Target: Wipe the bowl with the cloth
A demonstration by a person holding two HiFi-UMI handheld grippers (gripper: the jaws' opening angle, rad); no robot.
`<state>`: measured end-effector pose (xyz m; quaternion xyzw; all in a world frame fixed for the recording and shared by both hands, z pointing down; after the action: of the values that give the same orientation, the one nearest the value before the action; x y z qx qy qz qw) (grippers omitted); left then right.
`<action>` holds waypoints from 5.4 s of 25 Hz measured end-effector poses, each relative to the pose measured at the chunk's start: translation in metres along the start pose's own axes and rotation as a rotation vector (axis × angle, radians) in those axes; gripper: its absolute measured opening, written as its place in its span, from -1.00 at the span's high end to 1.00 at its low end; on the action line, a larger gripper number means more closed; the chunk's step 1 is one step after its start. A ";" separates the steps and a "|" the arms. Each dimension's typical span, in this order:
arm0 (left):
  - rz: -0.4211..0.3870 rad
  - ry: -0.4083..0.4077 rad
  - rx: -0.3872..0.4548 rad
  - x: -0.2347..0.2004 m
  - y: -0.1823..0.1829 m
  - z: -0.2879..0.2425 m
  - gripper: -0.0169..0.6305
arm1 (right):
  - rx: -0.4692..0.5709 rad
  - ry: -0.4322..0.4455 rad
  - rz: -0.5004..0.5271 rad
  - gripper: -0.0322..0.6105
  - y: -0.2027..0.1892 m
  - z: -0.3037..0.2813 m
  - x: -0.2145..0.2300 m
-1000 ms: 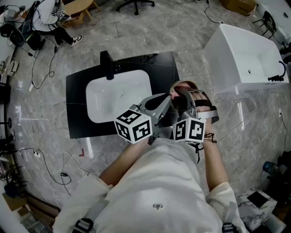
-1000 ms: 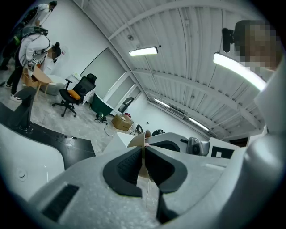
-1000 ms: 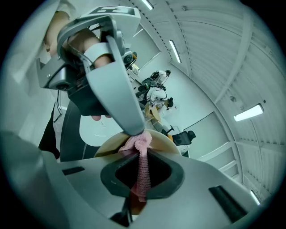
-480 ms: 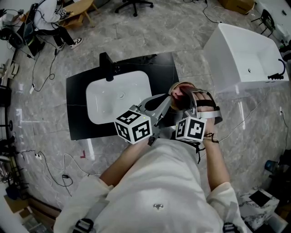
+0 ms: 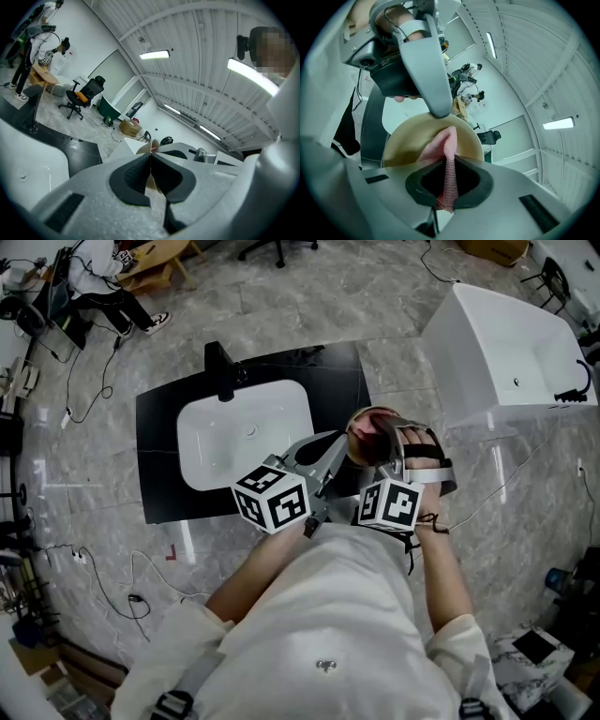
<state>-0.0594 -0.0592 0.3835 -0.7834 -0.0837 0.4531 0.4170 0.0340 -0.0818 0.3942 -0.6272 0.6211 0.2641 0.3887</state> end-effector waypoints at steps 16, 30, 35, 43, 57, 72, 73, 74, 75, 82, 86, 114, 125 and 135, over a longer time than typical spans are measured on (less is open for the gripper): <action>0.027 0.040 0.015 -0.016 0.005 0.000 0.91 | 0.096 0.387 -0.090 0.85 0.020 0.014 -0.029; 0.108 0.076 0.002 -0.043 -0.002 -0.002 0.91 | 0.400 0.195 -0.746 0.85 -0.006 0.045 0.058; 0.134 0.111 -0.018 -0.059 -0.010 -0.004 0.91 | 0.400 0.126 -0.925 0.85 -0.036 0.045 0.074; 0.211 0.173 -0.058 -0.098 -0.031 -0.018 0.91 | 0.292 0.157 -1.065 0.85 -0.079 0.042 0.050; 0.361 0.305 -0.149 -0.172 -0.082 -0.055 0.91 | 0.088 0.225 -1.221 0.85 -0.133 0.046 0.004; 0.426 0.369 -0.182 -0.193 -0.106 -0.069 0.90 | 0.044 0.205 -1.231 0.85 -0.141 0.053 -0.001; 0.425 0.372 -0.184 -0.194 -0.106 -0.068 0.90 | 0.045 0.206 -1.228 0.85 -0.140 0.053 0.000; 0.426 0.373 -0.186 -0.194 -0.106 -0.068 0.87 | 0.048 0.210 -1.223 0.85 -0.139 0.053 0.001; 0.428 0.372 -0.187 -0.194 -0.106 -0.068 0.79 | 0.050 0.215 -1.217 0.85 -0.138 0.053 0.002; 0.468 0.365 -0.164 -0.197 -0.111 -0.064 0.45 | 0.043 0.220 -1.202 0.85 -0.136 0.056 0.003; 0.436 0.345 -0.139 -0.193 -0.104 -0.059 0.39 | 0.045 0.224 -1.197 0.85 -0.134 0.057 0.006; -0.248 0.327 0.135 0.030 -0.062 0.082 0.03 | 0.421 0.415 -1.104 0.85 -0.109 0.105 0.001; -0.359 0.404 0.211 0.132 -0.098 0.110 0.89 | 0.650 0.460 -1.094 0.85 -0.144 0.183 -0.028; -0.449 0.359 0.183 0.159 -0.108 0.118 0.91 | 0.737 0.409 -1.050 0.85 -0.126 0.224 -0.026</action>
<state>-0.0333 0.1593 0.3320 -0.7721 -0.1386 0.2093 0.5838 0.1894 0.1065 0.3109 -0.7097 0.3443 -0.3132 0.5288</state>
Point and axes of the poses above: the fingertips, and each gripper's own axes: z backward along the fingers, x to its right, y out of its top, the point moved 5 cm from there along z, backward along the fingers, and after that the axes turned 8 degrees about -x, right-handed, at the moved point
